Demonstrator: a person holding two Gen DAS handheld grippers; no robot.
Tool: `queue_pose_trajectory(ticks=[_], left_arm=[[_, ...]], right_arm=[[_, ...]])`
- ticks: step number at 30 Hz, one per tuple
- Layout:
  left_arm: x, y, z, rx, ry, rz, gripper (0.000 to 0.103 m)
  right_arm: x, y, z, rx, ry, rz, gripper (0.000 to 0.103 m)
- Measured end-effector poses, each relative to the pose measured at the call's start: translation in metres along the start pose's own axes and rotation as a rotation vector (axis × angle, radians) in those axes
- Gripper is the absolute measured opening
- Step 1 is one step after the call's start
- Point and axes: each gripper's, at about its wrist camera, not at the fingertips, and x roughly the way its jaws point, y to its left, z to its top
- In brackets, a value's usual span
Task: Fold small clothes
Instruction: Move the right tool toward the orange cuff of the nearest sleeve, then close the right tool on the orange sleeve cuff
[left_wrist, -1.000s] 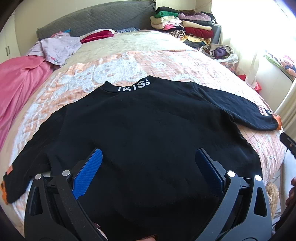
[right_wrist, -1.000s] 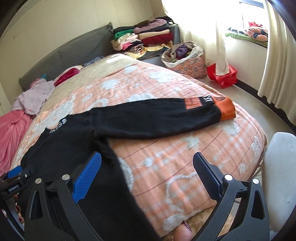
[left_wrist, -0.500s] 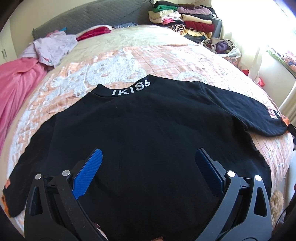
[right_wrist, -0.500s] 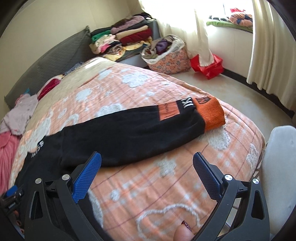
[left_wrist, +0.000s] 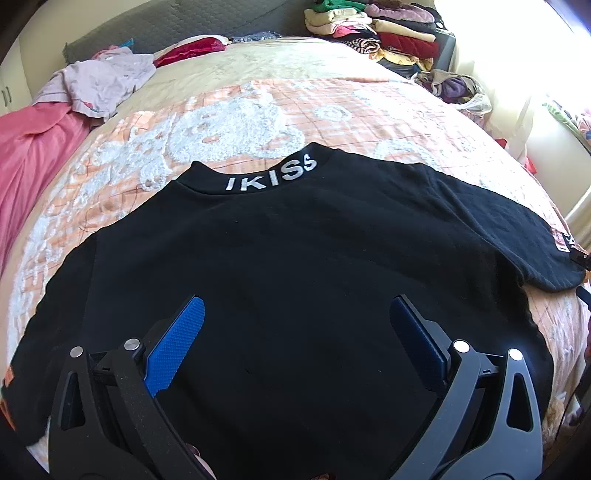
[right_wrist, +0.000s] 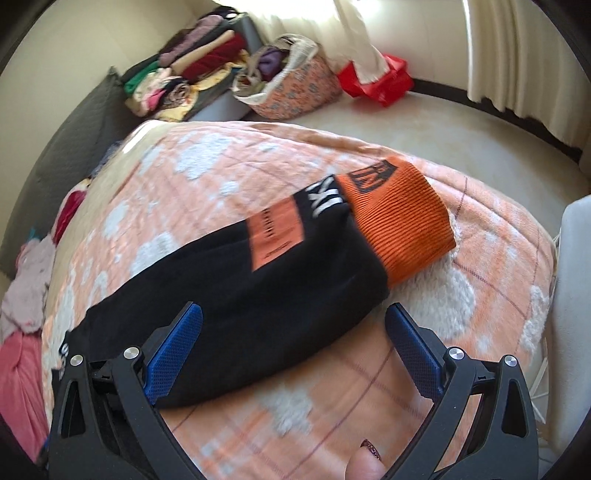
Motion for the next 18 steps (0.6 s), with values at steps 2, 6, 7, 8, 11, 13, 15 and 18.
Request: queue_pose_trajectory(ticks=[2, 6, 7, 8, 11, 13, 15, 18], left_arm=[[0.003, 0.004, 0.001, -0.006, 0.003, 0.005, 0.095], [0.004, 0.014, 0.003, -0.018, 0.007, 0.016, 0.095], [0.004, 0.017, 0.004, -0.021, 0.009, 0.018, 0.095], [0.003, 0.019, 0.004, -0.024, 0.010, 0.018, 0.095], [-0.004, 0.024, 0.004, -0.021, -0.006, 0.020, 0.095], [-0.008, 0.028, 0.004, -0.020, -0.013, 0.018, 0.095], [-0.012, 0.033, 0.005, -0.025, -0.022, 0.018, 0.095], [-0.018, 0.040, 0.007, -0.031, -0.030, 0.011, 0.095]], right_arm=[[0.005, 0.000, 0.004, -0.007, -0.014, -0.011, 0.099], [0.011, -0.001, 0.010, 0.009, -0.042, -0.007, 0.099], [0.012, -0.001, 0.011, 0.009, -0.053, 0.002, 0.099], [0.013, -0.001, 0.012, 0.008, -0.061, 0.013, 0.099], [0.015, 0.001, 0.014, -0.007, -0.083, 0.027, 0.091], [0.015, 0.002, 0.014, -0.019, -0.094, 0.023, 0.066], [0.016, 0.001, 0.014, -0.023, -0.097, 0.045, 0.046], [0.013, 0.005, 0.013, -0.037, -0.100, 0.120, 0.023]])
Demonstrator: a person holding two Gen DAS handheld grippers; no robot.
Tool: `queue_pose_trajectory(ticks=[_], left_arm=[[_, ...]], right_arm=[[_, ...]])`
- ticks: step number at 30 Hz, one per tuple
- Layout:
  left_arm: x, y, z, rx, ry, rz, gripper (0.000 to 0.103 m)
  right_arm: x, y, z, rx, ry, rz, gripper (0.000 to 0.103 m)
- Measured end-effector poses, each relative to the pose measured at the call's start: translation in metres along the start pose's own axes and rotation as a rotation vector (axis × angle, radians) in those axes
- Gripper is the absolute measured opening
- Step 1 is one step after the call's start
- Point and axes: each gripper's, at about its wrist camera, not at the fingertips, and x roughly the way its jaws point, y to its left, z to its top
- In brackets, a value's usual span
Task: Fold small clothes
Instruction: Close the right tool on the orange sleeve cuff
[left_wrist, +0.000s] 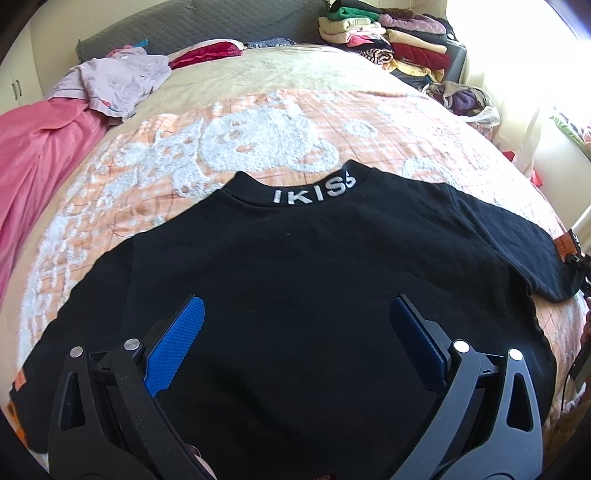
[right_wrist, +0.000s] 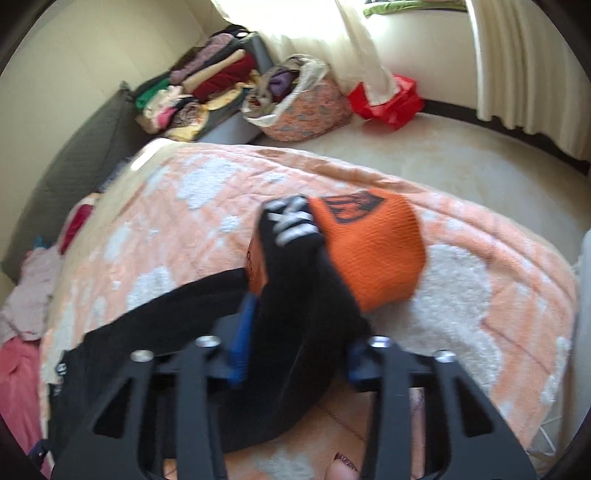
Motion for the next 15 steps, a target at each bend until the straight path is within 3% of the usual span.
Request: queue_pose_trajectory(ticks=[15], left_arm=[[-0.022, 0.043, -0.010, -0.071, -0.025, -0.031, 0.095]], right_arm=[[-0.048, 0.086, -0.006, -0.120, -0.044, 0.210, 0.018]])
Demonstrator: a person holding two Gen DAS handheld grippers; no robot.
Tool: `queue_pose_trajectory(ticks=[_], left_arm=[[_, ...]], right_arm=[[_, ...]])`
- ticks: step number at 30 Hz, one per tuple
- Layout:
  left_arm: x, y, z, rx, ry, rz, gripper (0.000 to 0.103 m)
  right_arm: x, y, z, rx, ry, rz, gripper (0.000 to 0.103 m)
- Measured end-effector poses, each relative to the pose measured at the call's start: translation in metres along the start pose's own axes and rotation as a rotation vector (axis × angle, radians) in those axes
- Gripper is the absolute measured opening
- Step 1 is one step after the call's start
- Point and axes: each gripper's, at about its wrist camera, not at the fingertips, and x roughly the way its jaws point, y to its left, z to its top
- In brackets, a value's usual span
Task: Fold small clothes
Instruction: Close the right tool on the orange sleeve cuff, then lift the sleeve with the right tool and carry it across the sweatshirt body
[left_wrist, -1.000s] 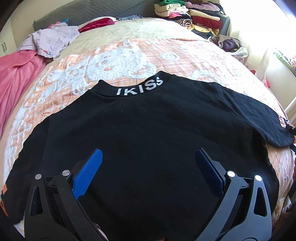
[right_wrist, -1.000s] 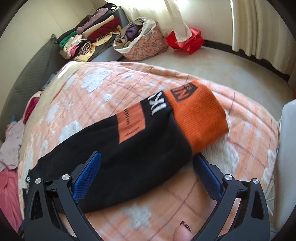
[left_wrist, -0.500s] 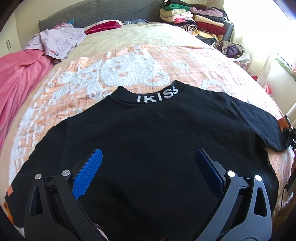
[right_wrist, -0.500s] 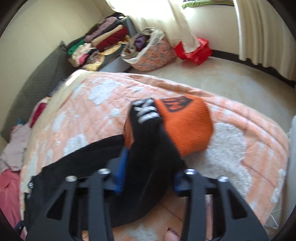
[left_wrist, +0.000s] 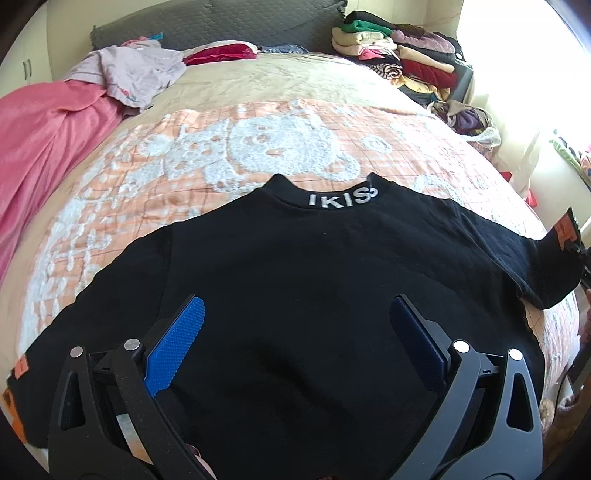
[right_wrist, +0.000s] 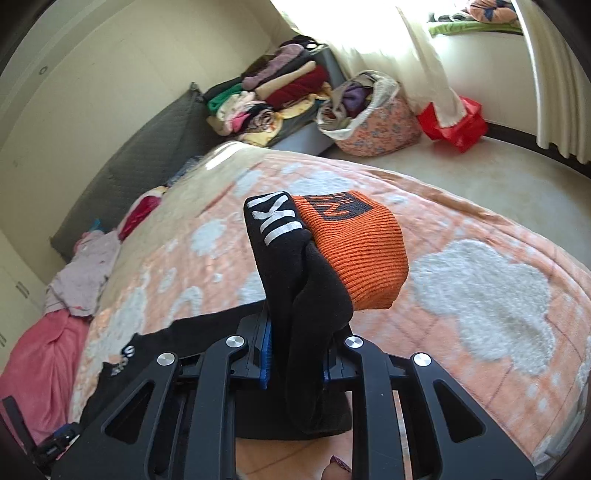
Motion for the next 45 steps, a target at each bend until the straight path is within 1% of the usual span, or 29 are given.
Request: queue_pose_trajectory(ticks=[5, 9, 15, 18, 27, 31, 34, 38, 39, 41, 42, 43, 45], left_arm=[[-0.005, 0.014, -0.004, -0.022, -0.004, -0.008, 0.095], [-0.010, 0.027, -0.005, -0.057, -0.014, -0.033, 0.095], [-0.017, 0.046, -0.003, -0.109, -0.031, -0.074, 0.095], [-0.021, 0.055, -0.002, -0.137, -0.038, -0.093, 0.095], [-0.027, 0.085, -0.002, -0.213, -0.033, -0.133, 0.095], [-0.028, 0.094, -0.002, -0.236, -0.028, -0.140, 0.095], [-0.028, 0.102, -0.002, -0.261, -0.023, -0.150, 0.095], [-0.026, 0.114, -0.003, -0.298, -0.016, -0.164, 0.095], [-0.025, 0.116, -0.003, -0.307, -0.013, -0.168, 0.095], [-0.025, 0.121, -0.004, -0.324, -0.008, -0.176, 0.095], [-0.024, 0.125, -0.004, -0.333, -0.005, -0.179, 0.095], [-0.024, 0.127, -0.005, -0.342, -0.002, -0.182, 0.095], [-0.024, 0.132, -0.006, -0.359, 0.001, -0.194, 0.095]], right_arm=[[-0.008, 0.046, 0.000, -0.061, -0.003, 0.069, 0.018], [-0.010, 0.087, -0.003, -0.117, 0.008, 0.113, 0.018], [-0.008, 0.148, -0.019, -0.203, 0.032, 0.175, 0.018], [-0.005, 0.171, -0.028, -0.229, 0.047, 0.205, 0.018], [0.015, 0.246, -0.076, -0.341, 0.114, 0.272, 0.018], [0.025, 0.272, -0.099, -0.391, 0.143, 0.283, 0.018], [0.032, 0.283, -0.114, -0.423, 0.167, 0.292, 0.018], [0.039, 0.296, -0.135, -0.463, 0.200, 0.304, 0.021], [0.041, 0.300, -0.140, -0.472, 0.211, 0.312, 0.024], [0.042, 0.305, -0.148, -0.483, 0.229, 0.332, 0.034], [0.041, 0.308, -0.152, -0.492, 0.234, 0.344, 0.042], [0.038, 0.310, -0.155, -0.500, 0.234, 0.358, 0.047], [0.034, 0.315, -0.160, -0.524, 0.242, 0.399, 0.048]])
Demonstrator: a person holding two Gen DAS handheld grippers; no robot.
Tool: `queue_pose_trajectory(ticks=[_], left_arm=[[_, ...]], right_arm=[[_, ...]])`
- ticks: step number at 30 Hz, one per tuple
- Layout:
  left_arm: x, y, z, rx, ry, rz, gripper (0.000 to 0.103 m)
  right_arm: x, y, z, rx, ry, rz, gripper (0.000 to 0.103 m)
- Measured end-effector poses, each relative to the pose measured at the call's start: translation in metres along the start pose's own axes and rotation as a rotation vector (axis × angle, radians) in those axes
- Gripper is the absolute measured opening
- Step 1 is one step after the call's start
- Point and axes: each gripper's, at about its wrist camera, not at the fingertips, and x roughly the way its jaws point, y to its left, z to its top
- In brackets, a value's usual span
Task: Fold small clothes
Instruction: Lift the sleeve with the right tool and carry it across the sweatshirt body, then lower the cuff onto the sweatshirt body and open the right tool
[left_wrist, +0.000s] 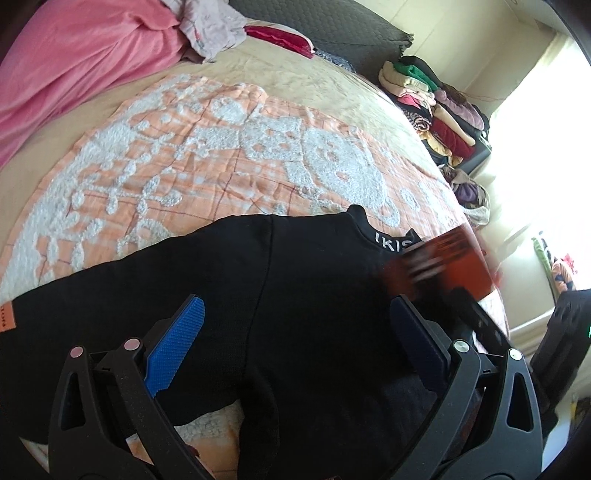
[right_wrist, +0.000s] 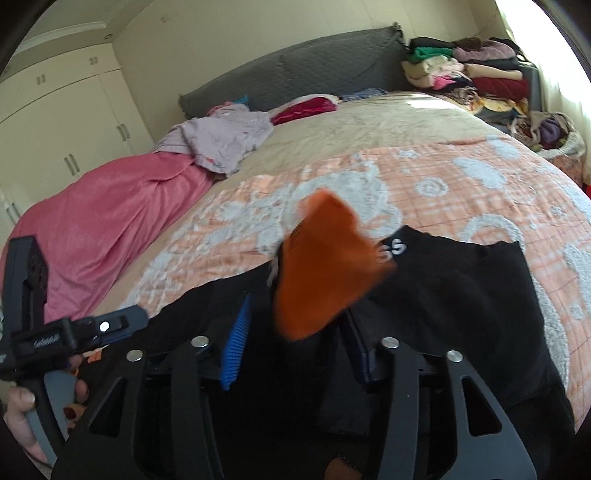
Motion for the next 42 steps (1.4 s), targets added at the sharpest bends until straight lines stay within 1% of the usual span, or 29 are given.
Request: queue_pose_trajectory(ticks=[2, 4, 5, 7, 9, 12, 14, 15, 16, 18, 19, 21, 22, 23, 25, 26, 29, 30, 31, 32, 33, 34, 35, 36, 38, 39, 42], left_arm=[[-0.002, 0.004, 0.002, -0.013, -0.005, -0.003, 0.095], [-0.002, 0.008, 0.002, -0.027, -0.006, -0.006, 0.095], [-0.001, 0.010, 0.001, -0.037, 0.004, -0.021, 0.095], [0.003, 0.008, -0.003, -0.039, 0.022, -0.048, 0.095], [0.011, 0.000, -0.008, -0.016, 0.050, -0.063, 0.095], [0.025, -0.013, -0.021, 0.012, 0.095, -0.095, 0.094], [0.034, -0.020, -0.029, 0.021, 0.120, -0.116, 0.088], [0.040, -0.024, -0.033, 0.035, 0.135, -0.106, 0.085], [0.044, -0.027, -0.036, 0.045, 0.135, -0.086, 0.080], [0.056, -0.031, -0.042, 0.075, 0.122, -0.007, 0.067], [0.060, -0.032, -0.045, 0.086, 0.121, 0.018, 0.053], [0.065, -0.035, -0.050, 0.123, 0.107, 0.039, 0.039], [0.065, -0.036, -0.051, 0.139, 0.099, 0.044, 0.026], [0.063, -0.038, -0.051, 0.156, 0.098, 0.050, 0.016], [0.054, -0.041, -0.052, 0.217, 0.092, 0.084, 0.015], [0.051, -0.040, -0.052, 0.231, 0.094, 0.093, 0.015], [0.049, -0.033, -0.050, 0.249, 0.098, 0.143, 0.016], [0.047, -0.032, -0.048, 0.244, 0.093, 0.140, 0.016], [0.042, -0.033, -0.045, 0.241, 0.075, 0.140, 0.020], [0.036, -0.035, -0.043, 0.253, 0.046, 0.148, 0.029], [0.026, -0.041, -0.041, 0.288, -0.001, 0.170, 0.035], [0.021, -0.045, -0.040, 0.309, -0.031, 0.178, 0.044], [0.016, -0.049, -0.041, 0.323, -0.053, 0.163, 0.046], [0.015, -0.051, -0.042, 0.325, -0.048, 0.139, 0.046], [0.023, -0.054, -0.045, 0.322, 0.001, 0.078, 0.047], [0.031, -0.056, -0.050, 0.333, 0.029, 0.080, 0.047], [0.051, -0.062, -0.061, 0.381, 0.085, 0.133, 0.047]], right_arm=[[-0.003, 0.008, -0.003, -0.022, 0.005, 0.041, 0.048], [-0.006, 0.010, -0.004, -0.033, 0.002, 0.050, 0.049], [-0.008, 0.009, -0.006, -0.032, 0.000, 0.046, 0.049], [-0.012, 0.007, -0.008, -0.032, -0.003, 0.017, 0.053], [-0.013, 0.001, -0.011, -0.031, 0.001, -0.022, 0.055], [-0.018, -0.016, -0.017, 0.009, 0.013, -0.064, 0.055], [-0.022, -0.027, -0.021, 0.033, 0.012, -0.087, 0.058], [-0.025, -0.032, -0.023, 0.044, 0.010, -0.098, 0.058], [-0.027, -0.037, -0.025, 0.054, 0.006, -0.109, 0.059], [-0.033, -0.049, -0.031, 0.076, -0.003, -0.139, 0.059], [-0.035, -0.053, -0.034, 0.088, -0.006, -0.148, 0.059], [-0.042, -0.065, -0.040, 0.123, -0.012, -0.169, 0.059], [-0.044, -0.071, -0.043, 0.136, -0.013, -0.180, 0.059], [-0.047, -0.076, -0.046, 0.148, -0.013, -0.203, 0.059], [-0.052, -0.087, -0.050, 0.158, -0.010, -0.258, 0.058], [-0.054, -0.091, -0.052, 0.157, -0.006, -0.282, 0.059], [-0.059, -0.102, -0.054, 0.136, 0.005, -0.349, 0.059], [-0.061, -0.104, -0.054, 0.132, 0.006, -0.358, 0.059], [-0.062, -0.107, -0.054, 0.134, 0.005, -0.354, 0.059], [-0.062, -0.109, -0.052, 0.135, 0.005, -0.349, 0.059], [-0.060, -0.109, -0.051, 0.133, 0.008, -0.348, 0.059], [-0.057, -0.108, -0.049, 0.124, 0.020, -0.346, 0.059], [-0.053, -0.106, -0.048, 0.116, 0.033, -0.345, 0.059], [-0.047, -0.104, -0.047, 0.105, 0.054, -0.342, 0.061], [-0.038, -0.101, -0.047, 0.090, 0.083, -0.339, 0.062], [-0.033, -0.100, -0.048, 0.083, 0.100, -0.337, 0.062], [-0.019, -0.103, -0.053, 0.092, 0.163, -0.353, 0.063]])
